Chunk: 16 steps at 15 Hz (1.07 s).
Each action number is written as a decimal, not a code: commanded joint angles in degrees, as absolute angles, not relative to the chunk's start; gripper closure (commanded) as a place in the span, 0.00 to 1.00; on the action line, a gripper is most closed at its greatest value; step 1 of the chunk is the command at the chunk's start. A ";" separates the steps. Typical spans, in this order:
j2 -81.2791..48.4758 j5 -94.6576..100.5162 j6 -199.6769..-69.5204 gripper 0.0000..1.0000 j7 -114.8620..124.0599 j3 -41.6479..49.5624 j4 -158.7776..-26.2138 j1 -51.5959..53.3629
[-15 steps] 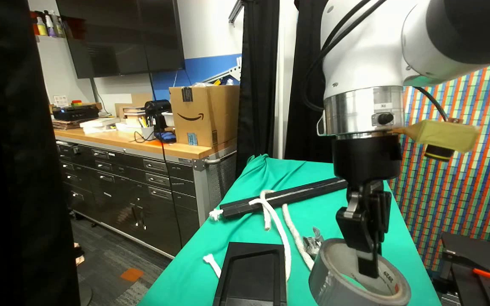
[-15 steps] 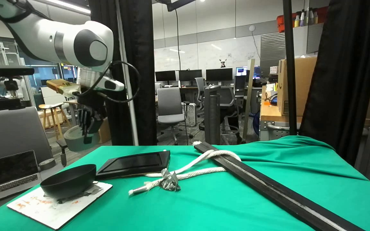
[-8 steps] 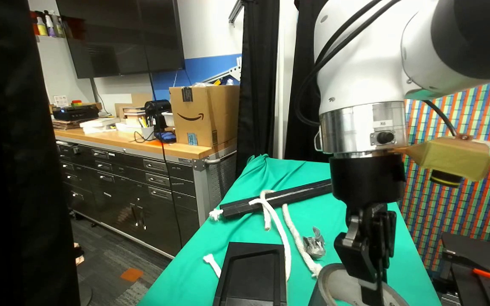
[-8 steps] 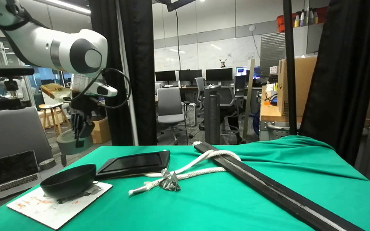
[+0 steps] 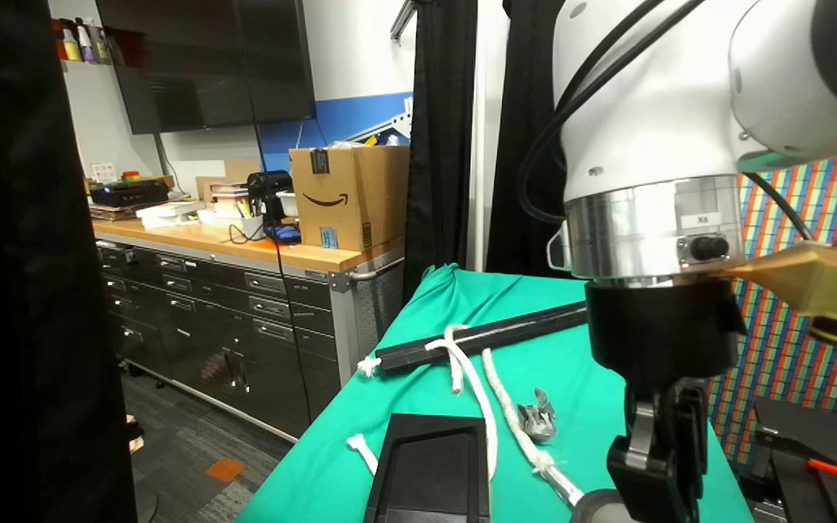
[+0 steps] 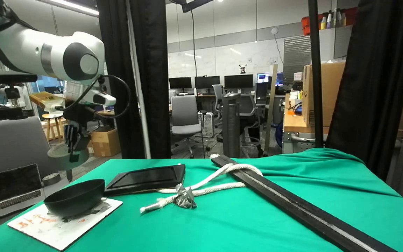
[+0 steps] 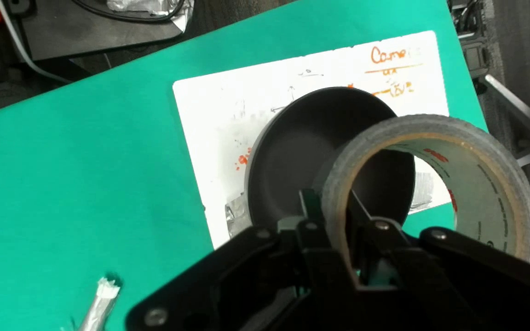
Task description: Put the silver tape in the bowl
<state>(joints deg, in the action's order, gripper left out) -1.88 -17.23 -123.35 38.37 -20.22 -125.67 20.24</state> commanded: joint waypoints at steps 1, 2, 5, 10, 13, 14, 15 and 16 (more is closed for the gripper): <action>-1.99 -18.01 -124.63 0.87 40.02 -21.24 -124.67 21.58; -2.23 -17.75 -124.89 0.87 40.43 -21.53 -124.62 21.91; -2.74 -17.55 -125.31 0.87 41.02 -22.06 -124.40 22.61; -3.25 -17.40 -125.39 0.87 41.33 -22.18 -124.06 22.84; -2.94 -17.18 -124.68 0.78 40.20 -21.93 -125.33 22.59; -3.07 -17.18 -124.68 0.70 40.23 -21.92 -125.23 22.60; -3.15 -17.18 -124.68 0.63 40.25 -21.91 -125.11 22.61; -3.17 -17.18 -124.66 0.59 40.25 -21.91 -124.98 22.61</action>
